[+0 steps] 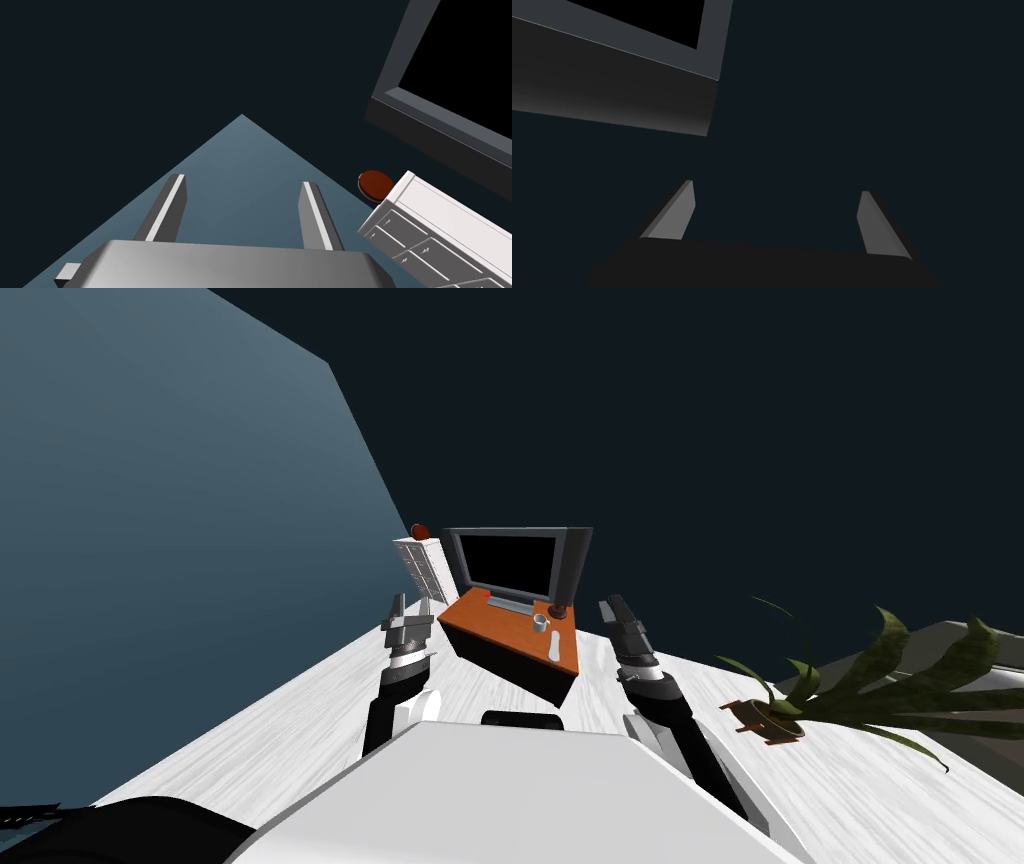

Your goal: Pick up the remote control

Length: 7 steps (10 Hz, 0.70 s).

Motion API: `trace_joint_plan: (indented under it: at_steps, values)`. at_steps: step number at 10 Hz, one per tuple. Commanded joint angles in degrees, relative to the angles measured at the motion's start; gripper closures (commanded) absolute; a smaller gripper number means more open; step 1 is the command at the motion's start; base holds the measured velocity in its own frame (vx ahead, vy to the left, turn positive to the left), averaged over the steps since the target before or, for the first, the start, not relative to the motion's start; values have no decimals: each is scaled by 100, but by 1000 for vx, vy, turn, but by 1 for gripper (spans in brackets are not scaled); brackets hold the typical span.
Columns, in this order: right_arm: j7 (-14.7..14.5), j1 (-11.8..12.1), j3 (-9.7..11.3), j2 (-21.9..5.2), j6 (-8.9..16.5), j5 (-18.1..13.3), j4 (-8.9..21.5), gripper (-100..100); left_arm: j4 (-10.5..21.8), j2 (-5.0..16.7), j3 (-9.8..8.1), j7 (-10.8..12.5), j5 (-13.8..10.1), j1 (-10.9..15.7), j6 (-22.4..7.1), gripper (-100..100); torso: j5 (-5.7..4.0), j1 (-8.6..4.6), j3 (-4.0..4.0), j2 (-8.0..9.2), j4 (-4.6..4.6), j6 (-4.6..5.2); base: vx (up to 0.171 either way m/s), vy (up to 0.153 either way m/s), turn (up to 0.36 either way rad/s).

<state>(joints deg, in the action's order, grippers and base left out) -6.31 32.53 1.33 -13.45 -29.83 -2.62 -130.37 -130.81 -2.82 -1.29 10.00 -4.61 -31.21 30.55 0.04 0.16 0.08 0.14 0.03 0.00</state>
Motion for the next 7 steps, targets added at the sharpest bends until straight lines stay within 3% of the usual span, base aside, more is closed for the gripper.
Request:
trace_joint_plan:
  at_steps: [1,4,7]
  values:
    - [-286,74,48,-278,105,-74,130,-100,0,0,0,0,0,0,0,0,0,0,0,0,0,0,-38,44,107]
    - [-617,161,103,-505,139,-145,287,-100,0,0,0,0,0,0,0,0,-1,-2,-1,-1,-1,-2,-27,40,104]
    - [-1123,346,231,-964,221,-306,636,-100,0,0,0,0,0,0,0,0,0,-2,0,0,0,1,-29,51,137]
